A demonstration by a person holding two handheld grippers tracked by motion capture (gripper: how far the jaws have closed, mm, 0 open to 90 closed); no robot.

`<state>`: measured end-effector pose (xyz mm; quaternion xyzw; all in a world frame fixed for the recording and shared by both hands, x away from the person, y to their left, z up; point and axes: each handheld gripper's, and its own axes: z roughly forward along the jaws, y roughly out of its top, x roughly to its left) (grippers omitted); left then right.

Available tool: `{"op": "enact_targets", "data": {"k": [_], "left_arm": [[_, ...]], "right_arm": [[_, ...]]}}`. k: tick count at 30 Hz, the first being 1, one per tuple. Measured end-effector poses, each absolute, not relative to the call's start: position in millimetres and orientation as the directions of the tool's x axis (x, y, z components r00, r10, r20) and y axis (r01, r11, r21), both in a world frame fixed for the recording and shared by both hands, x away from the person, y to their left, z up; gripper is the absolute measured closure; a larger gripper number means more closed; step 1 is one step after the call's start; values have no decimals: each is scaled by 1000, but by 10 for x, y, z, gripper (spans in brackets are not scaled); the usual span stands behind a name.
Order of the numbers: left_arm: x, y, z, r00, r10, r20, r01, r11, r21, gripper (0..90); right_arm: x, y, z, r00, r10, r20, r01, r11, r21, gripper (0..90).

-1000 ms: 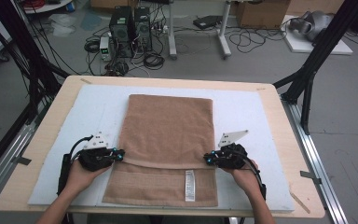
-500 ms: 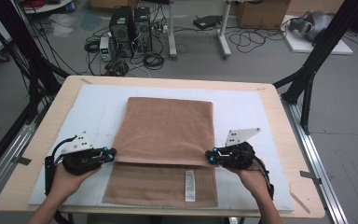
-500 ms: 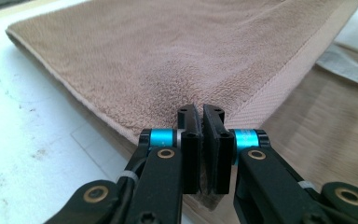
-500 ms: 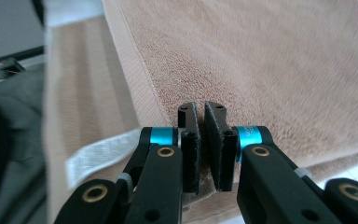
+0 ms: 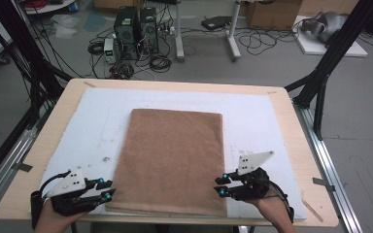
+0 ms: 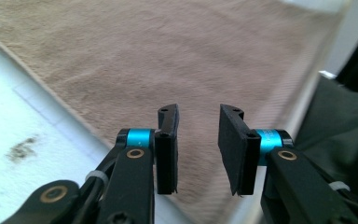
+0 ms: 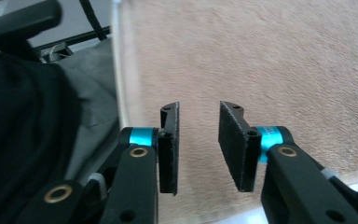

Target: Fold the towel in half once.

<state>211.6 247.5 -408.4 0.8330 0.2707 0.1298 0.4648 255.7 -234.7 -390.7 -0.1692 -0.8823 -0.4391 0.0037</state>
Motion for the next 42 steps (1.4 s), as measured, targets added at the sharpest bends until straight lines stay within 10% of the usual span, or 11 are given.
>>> {"op": "enact_targets", "data": {"k": [11, 25, 42], "left_arm": [[2534, 2234, -4186, 797, 602, -48, 347, -393, 852, 601], [2759, 2217, -4068, 753, 654, -76, 383, -342, 858, 386], [2826, 2247, -4063, 729, 679, -84, 401, -325, 857, 330]], "right_arm": [[2886, -2380, -4033, -905, 403, 136, 349, 523, 778, 575], [3249, -2247, -4000, -855, 501, 130, 389, 457, 800, 249], [3446, -2113, -3812, -857, 507, 89, 361, 469, 806, 222]]}}
